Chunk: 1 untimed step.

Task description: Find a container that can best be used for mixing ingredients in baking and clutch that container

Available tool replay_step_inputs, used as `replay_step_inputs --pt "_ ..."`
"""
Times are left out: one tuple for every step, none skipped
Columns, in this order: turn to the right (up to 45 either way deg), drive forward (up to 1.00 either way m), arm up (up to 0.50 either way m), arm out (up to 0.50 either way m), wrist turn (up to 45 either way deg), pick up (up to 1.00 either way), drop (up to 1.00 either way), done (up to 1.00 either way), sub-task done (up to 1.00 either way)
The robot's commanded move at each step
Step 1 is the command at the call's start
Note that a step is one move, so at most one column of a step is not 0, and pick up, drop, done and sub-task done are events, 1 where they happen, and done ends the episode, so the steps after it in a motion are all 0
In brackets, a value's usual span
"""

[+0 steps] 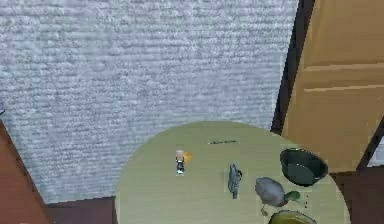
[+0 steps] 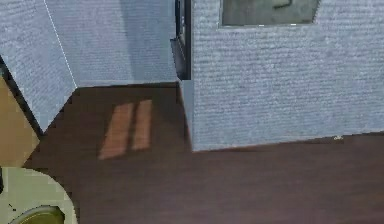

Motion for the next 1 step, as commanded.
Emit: replay_step_inputs --pt "-45.0 0.0 0.0 0.0 0.0 0.0 0.0 0.0 0.0"
